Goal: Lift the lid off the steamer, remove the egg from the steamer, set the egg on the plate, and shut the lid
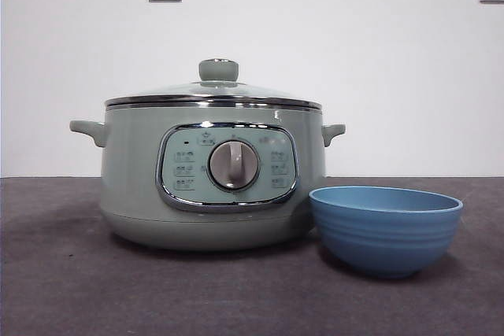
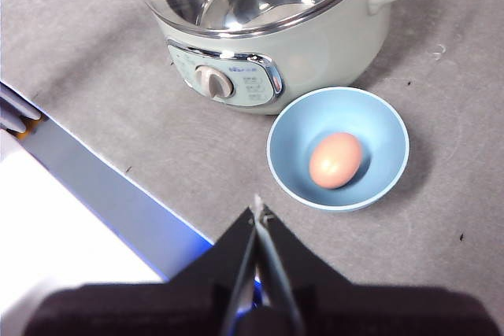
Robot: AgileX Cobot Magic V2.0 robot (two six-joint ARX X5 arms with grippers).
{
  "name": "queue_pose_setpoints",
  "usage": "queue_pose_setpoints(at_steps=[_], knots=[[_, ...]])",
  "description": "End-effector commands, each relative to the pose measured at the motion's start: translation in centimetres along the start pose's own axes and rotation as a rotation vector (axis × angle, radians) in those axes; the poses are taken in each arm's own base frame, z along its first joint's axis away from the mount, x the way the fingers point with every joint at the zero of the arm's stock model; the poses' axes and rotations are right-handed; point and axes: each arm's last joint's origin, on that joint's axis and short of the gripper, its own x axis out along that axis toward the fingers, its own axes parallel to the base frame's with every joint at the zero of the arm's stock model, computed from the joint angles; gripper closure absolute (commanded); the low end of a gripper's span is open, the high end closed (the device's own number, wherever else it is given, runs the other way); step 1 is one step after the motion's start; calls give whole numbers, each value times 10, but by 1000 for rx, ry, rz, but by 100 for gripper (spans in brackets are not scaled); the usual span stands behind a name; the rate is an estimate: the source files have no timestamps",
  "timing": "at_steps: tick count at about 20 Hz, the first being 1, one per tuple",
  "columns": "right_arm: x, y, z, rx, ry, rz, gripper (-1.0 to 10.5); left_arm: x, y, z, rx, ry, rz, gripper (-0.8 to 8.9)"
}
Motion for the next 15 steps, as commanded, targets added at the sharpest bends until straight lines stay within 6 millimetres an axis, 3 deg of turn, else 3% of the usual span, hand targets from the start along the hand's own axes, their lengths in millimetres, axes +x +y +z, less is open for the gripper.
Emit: queue_pose_setpoints(at_steps=[1,4,8,15], knots=[[2,0,-1,9,3,0,945,-7,-7,-49,-11,75,72,816],[2,0,-1,9,3,-1,945,-22,-17,-97,-53,142,177,816],[2,0,-1,9,3,-1,945,-35,-26,-144,-103,160,256,816],[2,0,-1,9,3,-1,945,-46,-38,-196,-160,228,265,816]])
